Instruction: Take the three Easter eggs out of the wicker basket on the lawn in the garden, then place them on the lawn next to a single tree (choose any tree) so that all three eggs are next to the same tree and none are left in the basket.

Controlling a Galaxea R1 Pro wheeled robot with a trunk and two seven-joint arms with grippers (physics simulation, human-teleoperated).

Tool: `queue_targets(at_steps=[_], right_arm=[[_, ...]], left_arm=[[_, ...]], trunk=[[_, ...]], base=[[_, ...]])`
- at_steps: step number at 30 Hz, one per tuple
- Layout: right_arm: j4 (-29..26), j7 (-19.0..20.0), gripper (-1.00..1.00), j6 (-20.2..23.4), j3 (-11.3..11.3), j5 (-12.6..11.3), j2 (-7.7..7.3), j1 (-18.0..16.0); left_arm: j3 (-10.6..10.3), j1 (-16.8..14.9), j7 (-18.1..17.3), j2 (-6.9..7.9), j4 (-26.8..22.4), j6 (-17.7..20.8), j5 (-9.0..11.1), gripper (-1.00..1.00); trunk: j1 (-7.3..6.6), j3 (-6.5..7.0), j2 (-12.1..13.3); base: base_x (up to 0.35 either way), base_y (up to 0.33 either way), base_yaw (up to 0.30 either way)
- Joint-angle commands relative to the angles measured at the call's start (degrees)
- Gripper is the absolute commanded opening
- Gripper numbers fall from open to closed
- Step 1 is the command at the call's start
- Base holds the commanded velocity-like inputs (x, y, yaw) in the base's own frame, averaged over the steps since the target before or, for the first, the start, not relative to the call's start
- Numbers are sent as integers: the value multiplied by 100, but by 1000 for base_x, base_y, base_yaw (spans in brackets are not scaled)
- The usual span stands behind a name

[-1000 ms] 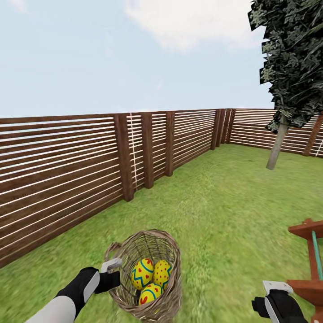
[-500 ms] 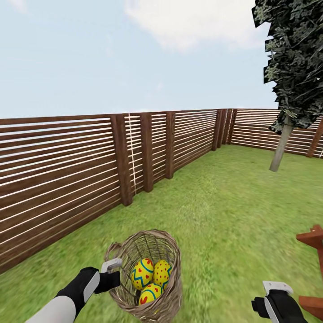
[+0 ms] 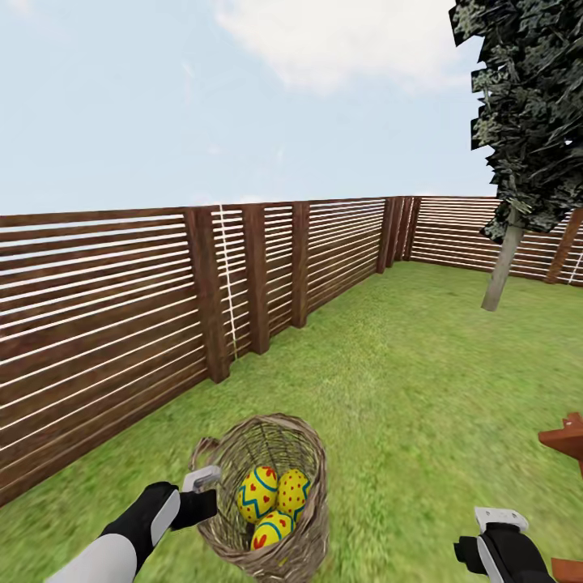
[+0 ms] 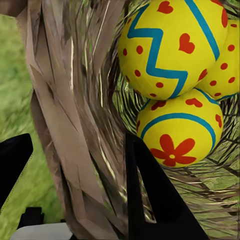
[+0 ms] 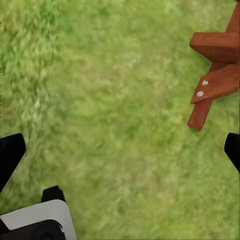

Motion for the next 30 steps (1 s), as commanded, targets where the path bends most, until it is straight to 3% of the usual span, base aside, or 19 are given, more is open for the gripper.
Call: queue_targets(at_steps=[1, 12, 20, 30], right_arm=[[-4, -21, 100, 23, 2, -17, 0, -1], [-4, -21, 100, 23, 2, -17, 0, -1], [-4, -18, 100, 23, 2, -17, 0, -1], [-4, -15, 100, 23, 2, -17, 0, -2]], left_arm=[[38, -2, -6, -2, -8, 41, 74, -100], [43, -2, -7, -2, -4, 41, 74, -100], [37, -2, -7, -2, -4, 41, 74, -100], [37, -2, -6, -2, -4, 41, 74, -100]], trunk=[[5, -2, -4], [5, -2, -4], [5, -2, -4], [5, -2, -4]], base=[[330, 0, -2], [330, 0, -4], [330, 0, -228], [330, 0, -49]])
